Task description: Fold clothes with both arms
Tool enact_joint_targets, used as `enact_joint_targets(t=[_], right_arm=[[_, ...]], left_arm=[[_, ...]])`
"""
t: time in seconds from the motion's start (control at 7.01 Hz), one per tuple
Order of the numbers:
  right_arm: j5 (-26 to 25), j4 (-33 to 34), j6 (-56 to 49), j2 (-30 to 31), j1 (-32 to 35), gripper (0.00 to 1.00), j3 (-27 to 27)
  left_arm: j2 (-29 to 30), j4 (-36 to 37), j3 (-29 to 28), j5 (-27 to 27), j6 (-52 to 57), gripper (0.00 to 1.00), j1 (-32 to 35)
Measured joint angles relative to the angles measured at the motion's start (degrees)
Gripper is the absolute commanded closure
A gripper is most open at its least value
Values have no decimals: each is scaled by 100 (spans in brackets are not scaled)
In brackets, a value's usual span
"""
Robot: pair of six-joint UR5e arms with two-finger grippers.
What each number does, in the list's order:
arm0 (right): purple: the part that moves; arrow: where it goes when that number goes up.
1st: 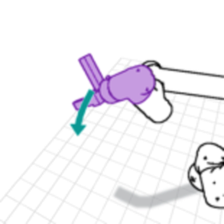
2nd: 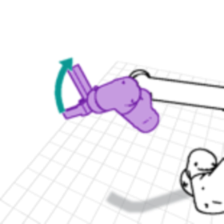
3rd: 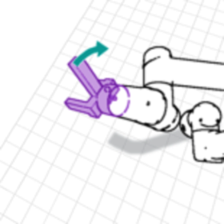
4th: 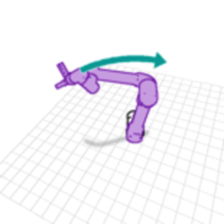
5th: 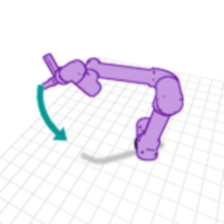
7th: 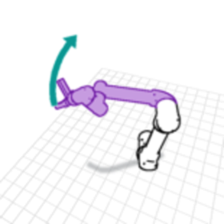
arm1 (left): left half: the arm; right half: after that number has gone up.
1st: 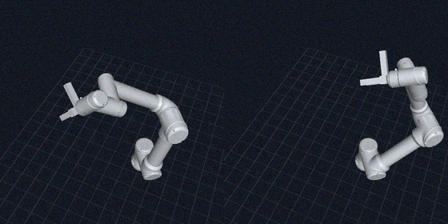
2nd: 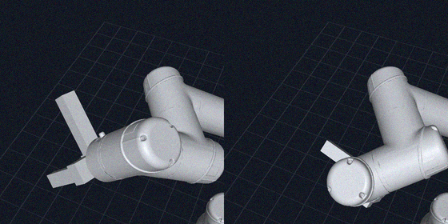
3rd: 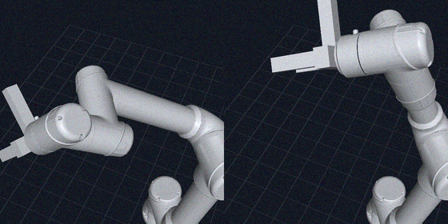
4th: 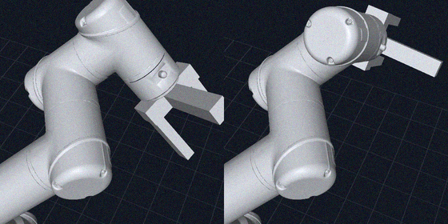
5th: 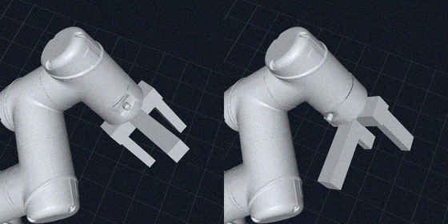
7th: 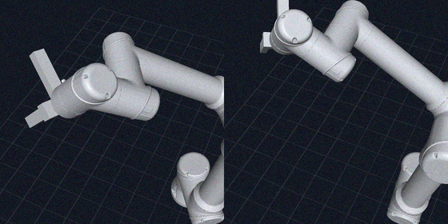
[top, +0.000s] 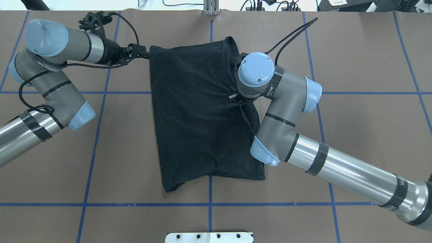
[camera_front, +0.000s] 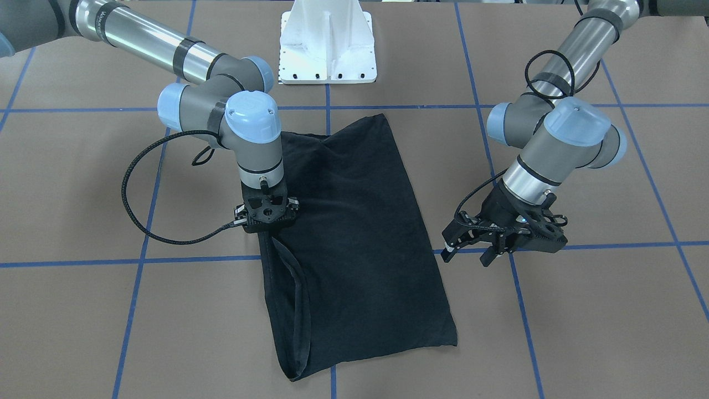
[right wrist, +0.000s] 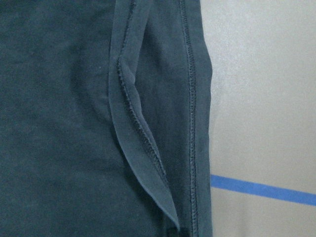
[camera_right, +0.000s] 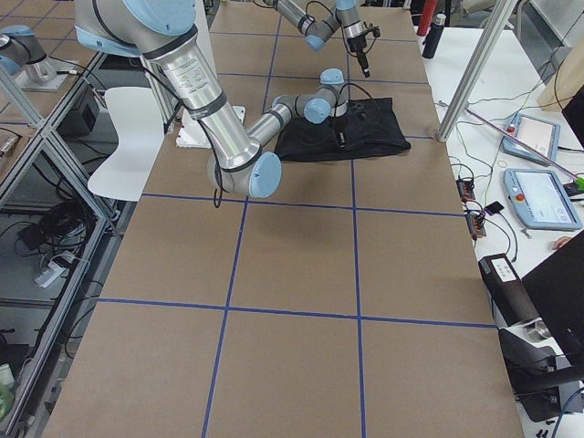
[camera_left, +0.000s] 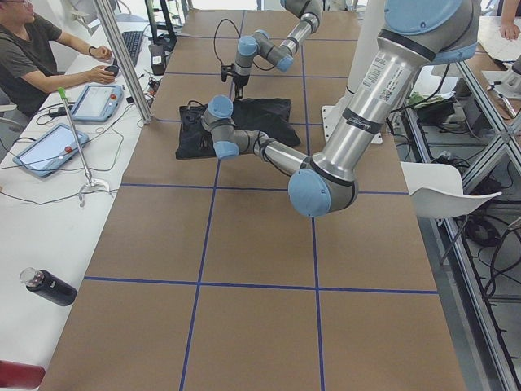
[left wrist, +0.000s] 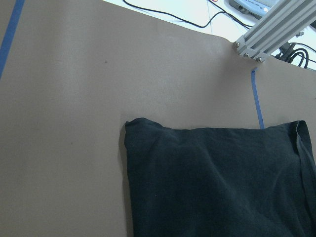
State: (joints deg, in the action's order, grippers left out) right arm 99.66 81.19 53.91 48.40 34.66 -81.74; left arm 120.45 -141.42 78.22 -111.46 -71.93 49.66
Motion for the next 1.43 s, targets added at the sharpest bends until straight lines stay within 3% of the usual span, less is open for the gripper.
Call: enact_joint_targets(t=[0.86,1.14,1.43], right_arm=[[109,-63,-72,416,117,100,-235],[109,-73,-76,445,143,1,-243],[99,-84,-24,436,174,0,-248]], left_arm=[[-13,0,21,-7,-5,0,0],[-13,4,25,-7,-5,0,0],[-13,1,35,-7,-6,0,0]])
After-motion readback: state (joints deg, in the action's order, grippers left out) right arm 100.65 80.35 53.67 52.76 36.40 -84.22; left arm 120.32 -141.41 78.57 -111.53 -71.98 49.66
